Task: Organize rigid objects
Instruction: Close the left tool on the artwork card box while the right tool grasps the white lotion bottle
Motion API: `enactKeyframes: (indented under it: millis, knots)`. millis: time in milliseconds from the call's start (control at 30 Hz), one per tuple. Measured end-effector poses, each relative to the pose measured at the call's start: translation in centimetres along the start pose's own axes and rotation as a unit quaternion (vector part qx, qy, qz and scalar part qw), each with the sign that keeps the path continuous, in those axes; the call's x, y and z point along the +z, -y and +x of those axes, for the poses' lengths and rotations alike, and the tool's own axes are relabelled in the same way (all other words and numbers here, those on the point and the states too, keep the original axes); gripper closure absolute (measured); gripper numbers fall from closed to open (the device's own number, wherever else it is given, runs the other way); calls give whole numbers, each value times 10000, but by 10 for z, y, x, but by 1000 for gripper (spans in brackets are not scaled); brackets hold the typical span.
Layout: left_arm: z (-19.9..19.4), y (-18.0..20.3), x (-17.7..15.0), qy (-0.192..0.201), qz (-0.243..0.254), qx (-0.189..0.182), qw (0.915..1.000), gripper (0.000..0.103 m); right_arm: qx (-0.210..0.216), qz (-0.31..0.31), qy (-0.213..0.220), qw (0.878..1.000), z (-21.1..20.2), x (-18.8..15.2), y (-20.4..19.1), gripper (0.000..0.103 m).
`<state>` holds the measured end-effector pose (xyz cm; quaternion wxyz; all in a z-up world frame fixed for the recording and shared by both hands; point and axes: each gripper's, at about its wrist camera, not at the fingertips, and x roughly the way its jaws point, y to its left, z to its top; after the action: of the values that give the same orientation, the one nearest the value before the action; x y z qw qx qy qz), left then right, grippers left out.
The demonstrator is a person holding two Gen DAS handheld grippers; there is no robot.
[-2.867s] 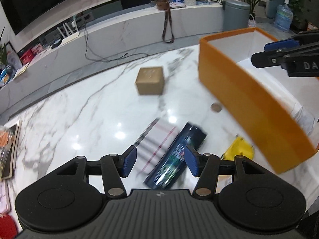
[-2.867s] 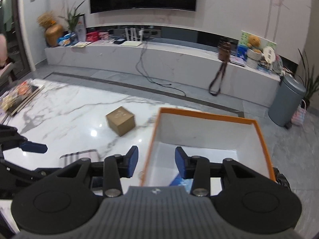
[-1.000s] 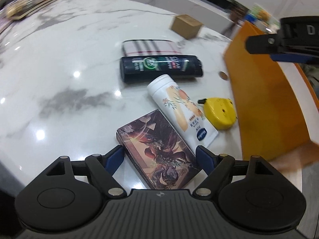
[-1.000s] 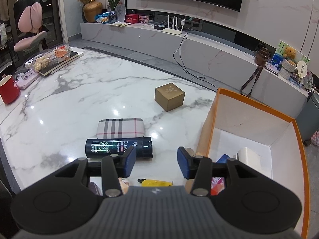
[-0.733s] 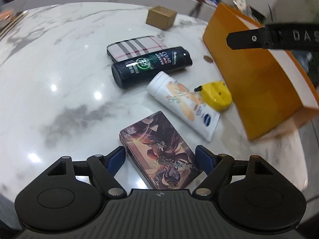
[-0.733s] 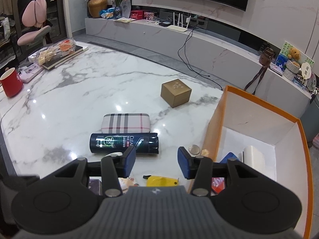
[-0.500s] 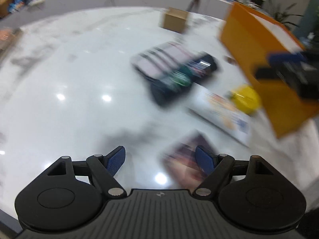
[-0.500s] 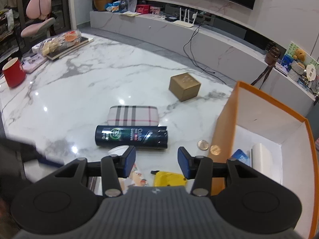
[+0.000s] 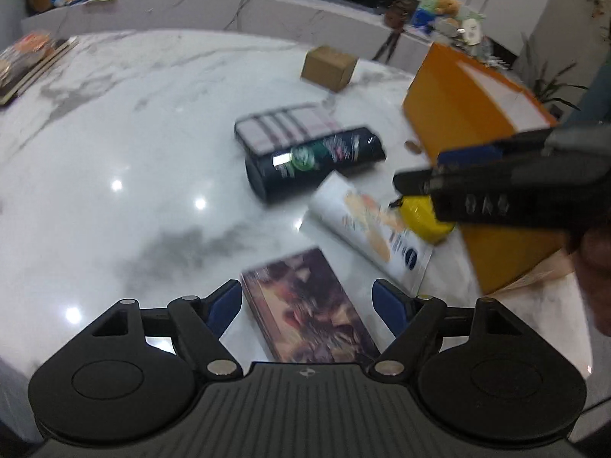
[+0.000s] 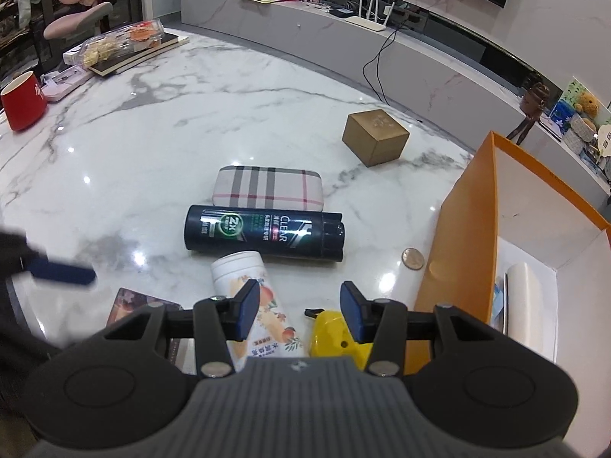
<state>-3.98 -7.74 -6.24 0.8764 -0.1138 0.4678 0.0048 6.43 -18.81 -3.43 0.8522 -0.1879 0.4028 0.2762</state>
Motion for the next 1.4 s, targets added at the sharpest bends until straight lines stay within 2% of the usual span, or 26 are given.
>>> enactKeyframes:
  millis: [133, 233, 467, 567, 600, 767, 867, 967, 1000, 1167, 1400]
  knots:
    - [10, 8, -16, -47, -26, 192, 9998, 11, -3, -37, -31, 10000, 2, -3, -2, 56]
    - [11, 14, -23, 35, 344, 365, 9987, 9, -16, -57, -72, 10000, 6, -5, -3, 56]
    - [10, 0, -18, -74, 794, 174, 9967, 8, 187, -190, -162, 9995, 19, -10, -15, 55]
    - [9, -17, -15, -107, 761, 168, 9969, 8, 200, -269, -148, 9993, 23, -12, -20, 44]
    - [10, -22, -12, -104, 751, 170, 9970, 8, 209, -290, -154, 9992, 24, -12, -21, 43]
    - [9, -40, -1, -120, 923, 98, 9956, 14, 180, -301, -280, 9990, 37, -16, -22, 43]
    - [12, -50, 7, -90, 1062, 257, 9940, 19, 242, -161, -319, 9991, 43, -17, -19, 44]
    - [13, -63, 13, -16, 1021, 352, 9942, 20, 263, -149, -417, 9987, 48, -19, -21, 51]
    - [15, -66, 15, 2, 1007, 357, 9943, 21, 223, -160, -419, 9987, 50, -19, -22, 51]
    - [19, -71, 22, 123, 988, 366, 9944, 24, 166, -65, -266, 9995, 53, -17, -31, 55]
    - [28, -67, 27, 297, 1121, 474, 9921, 23, 56, 31, 133, 9999, 58, -15, -44, 55]
